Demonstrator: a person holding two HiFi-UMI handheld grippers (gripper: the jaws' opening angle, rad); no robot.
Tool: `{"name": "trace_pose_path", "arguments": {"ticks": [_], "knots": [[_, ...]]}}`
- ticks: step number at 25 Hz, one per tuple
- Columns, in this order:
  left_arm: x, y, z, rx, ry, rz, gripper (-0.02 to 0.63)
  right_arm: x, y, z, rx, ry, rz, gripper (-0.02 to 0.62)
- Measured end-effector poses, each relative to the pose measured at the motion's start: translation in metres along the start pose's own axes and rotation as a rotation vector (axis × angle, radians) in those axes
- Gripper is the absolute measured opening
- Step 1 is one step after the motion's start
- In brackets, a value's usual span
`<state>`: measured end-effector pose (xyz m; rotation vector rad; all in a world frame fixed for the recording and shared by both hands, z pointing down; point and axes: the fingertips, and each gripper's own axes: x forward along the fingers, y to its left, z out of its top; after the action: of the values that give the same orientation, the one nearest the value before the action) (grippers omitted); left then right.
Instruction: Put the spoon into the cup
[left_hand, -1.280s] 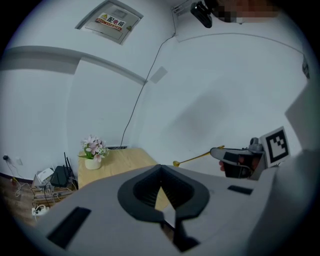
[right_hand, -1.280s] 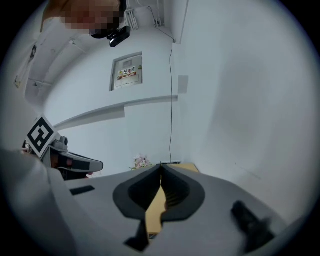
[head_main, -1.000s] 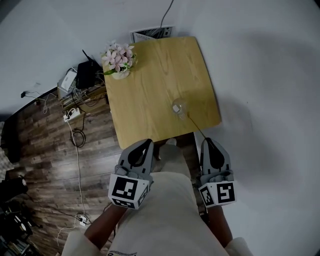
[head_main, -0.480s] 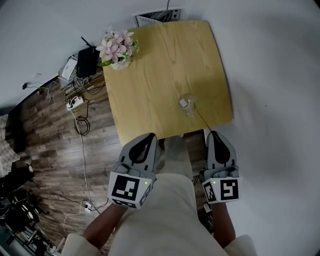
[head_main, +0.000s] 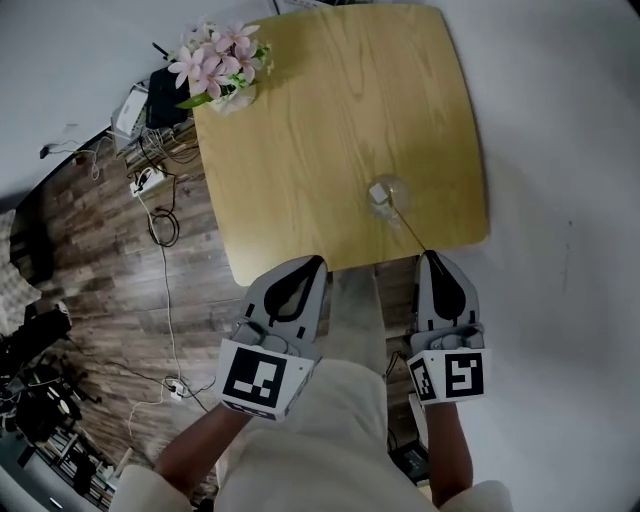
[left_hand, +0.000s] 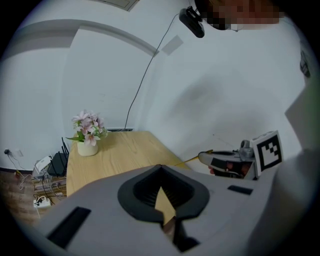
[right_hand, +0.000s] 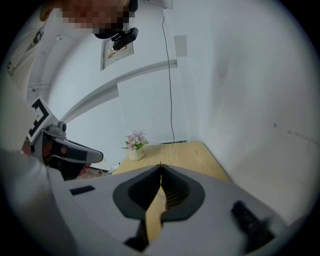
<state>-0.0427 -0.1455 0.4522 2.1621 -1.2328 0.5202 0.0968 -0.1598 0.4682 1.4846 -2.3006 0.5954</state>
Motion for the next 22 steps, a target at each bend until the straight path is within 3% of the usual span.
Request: {"name": "trace_pose_path", "arguments": {"ticks": [12, 22], "knots": [[0.013, 0.007, -0.022, -0.032, 0.030, 0.038, 0.011, 0.040, 0.004, -0.042, 0.039, 0.064, 0.058, 0.032], [0.017, 0.014, -0.036, -0.034, 0.061, 0.040, 0.011, 0.063, -0.001, -0.058, 0.090, 0.114, 0.037, 0.034]]}}
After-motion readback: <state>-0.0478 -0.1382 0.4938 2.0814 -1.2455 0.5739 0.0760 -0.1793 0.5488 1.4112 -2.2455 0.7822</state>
